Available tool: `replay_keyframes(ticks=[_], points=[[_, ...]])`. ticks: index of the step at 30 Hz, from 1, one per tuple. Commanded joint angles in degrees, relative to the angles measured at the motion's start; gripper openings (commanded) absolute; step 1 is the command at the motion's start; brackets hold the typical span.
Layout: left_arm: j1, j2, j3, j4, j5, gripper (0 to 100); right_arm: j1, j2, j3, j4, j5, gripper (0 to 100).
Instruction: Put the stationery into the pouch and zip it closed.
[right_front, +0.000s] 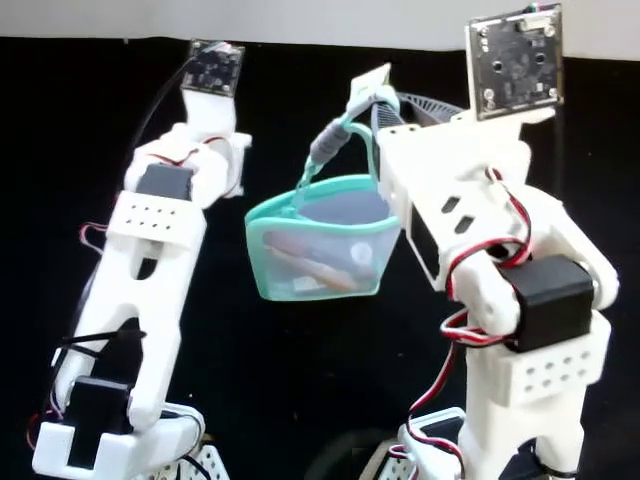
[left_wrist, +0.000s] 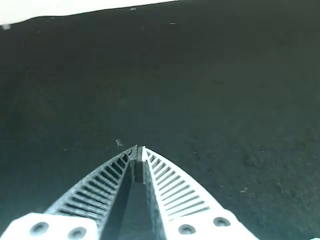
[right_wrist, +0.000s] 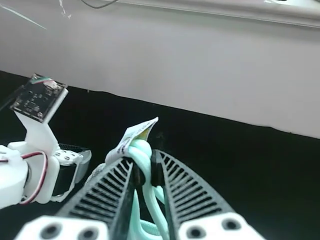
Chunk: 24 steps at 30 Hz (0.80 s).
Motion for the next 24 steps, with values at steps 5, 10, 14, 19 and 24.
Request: replay_keyframes(ticks=[5, 10, 14, 19, 24], points=[[-10.7, -8.0, -14.6, 14.6, -0.6, 5, -0.5, -0.7, 1.5, -2.9, 0.4, 0.5], [-11.3, -12.4, -27.6, 37.0, -10.3, 21, -0.4, -0.7, 3.6, -4.8, 0.5, 0.5], [-11.3, -12.4, -35.5, 48.9, -20.0, 22, -0.4, -0.7, 3.9, -4.8, 0.5, 0.5], [-10.3, -12.8, -38.2, 54.5, -30.2, 22, -0.4, -0.7, 4.1, -4.7, 0.5, 0.5], [-9.1, -12.5, -38.1, 54.9, -37.3, 22, -0.2, -0.7, 4.1, -4.4, 0.5, 0.5]])
